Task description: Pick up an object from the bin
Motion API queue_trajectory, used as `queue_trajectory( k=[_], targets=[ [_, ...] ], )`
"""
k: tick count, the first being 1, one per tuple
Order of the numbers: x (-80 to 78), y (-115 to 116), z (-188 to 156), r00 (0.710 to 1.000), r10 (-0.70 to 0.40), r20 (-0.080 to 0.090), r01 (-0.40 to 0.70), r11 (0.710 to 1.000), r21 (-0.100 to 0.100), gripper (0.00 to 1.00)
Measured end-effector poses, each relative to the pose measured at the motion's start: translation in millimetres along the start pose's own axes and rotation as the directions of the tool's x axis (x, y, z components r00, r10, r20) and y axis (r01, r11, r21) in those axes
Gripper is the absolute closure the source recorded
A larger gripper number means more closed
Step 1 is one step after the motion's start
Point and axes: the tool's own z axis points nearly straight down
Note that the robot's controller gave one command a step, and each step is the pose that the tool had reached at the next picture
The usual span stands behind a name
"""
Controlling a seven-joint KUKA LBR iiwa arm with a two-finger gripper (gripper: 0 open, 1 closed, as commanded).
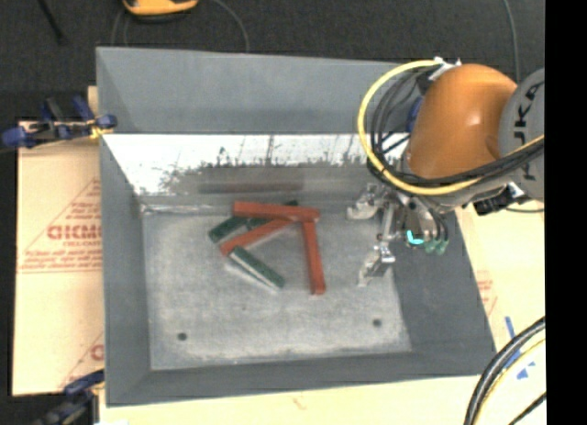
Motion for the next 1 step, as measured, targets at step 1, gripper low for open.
queue_trajectory(
  k=[1],
  targets=[
    [-1.6, 0.0, -4.1, 1.0, -0.001, 0.008, 0.001, 1.0, 0.001, 0.0]
  ],
)
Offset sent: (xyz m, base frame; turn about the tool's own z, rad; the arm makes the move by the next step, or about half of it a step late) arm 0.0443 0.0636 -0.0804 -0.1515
